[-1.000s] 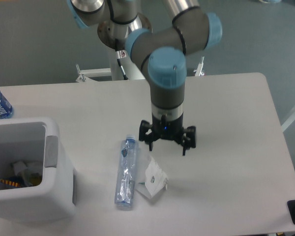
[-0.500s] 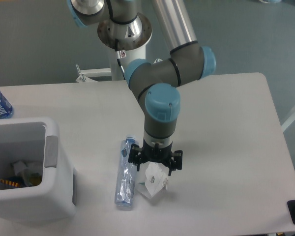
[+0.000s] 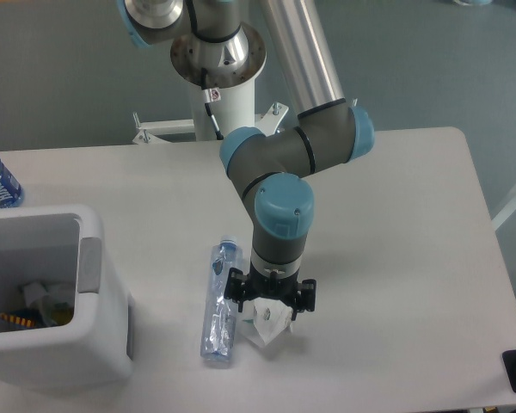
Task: Place the trash in the trash can
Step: 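Lower the gripper onto the white tissue and close on it, then lift the tissue and carry it over the white trash bin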
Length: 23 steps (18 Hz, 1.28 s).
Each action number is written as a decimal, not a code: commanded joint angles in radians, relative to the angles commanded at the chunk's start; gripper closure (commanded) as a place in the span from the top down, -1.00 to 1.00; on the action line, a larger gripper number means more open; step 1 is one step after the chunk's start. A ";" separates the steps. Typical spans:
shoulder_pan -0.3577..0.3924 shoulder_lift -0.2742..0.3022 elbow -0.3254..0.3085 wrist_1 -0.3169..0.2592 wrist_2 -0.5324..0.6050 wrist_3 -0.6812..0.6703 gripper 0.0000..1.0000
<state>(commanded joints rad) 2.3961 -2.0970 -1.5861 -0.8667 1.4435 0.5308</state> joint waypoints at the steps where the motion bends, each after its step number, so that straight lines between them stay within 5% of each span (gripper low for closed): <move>1: 0.000 0.000 -0.002 0.000 0.002 0.000 0.18; 4: 0.000 0.000 -0.003 0.000 0.023 0.000 -0.74; 7: 0.000 0.000 -0.005 -0.002 0.051 0.000 -1.00; 16: -0.002 0.035 0.046 0.000 0.041 0.012 -1.00; 23: 0.057 0.199 0.130 0.000 -0.124 -0.124 -1.00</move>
<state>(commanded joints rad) 2.4527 -1.8978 -1.4558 -0.8667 1.3197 0.4070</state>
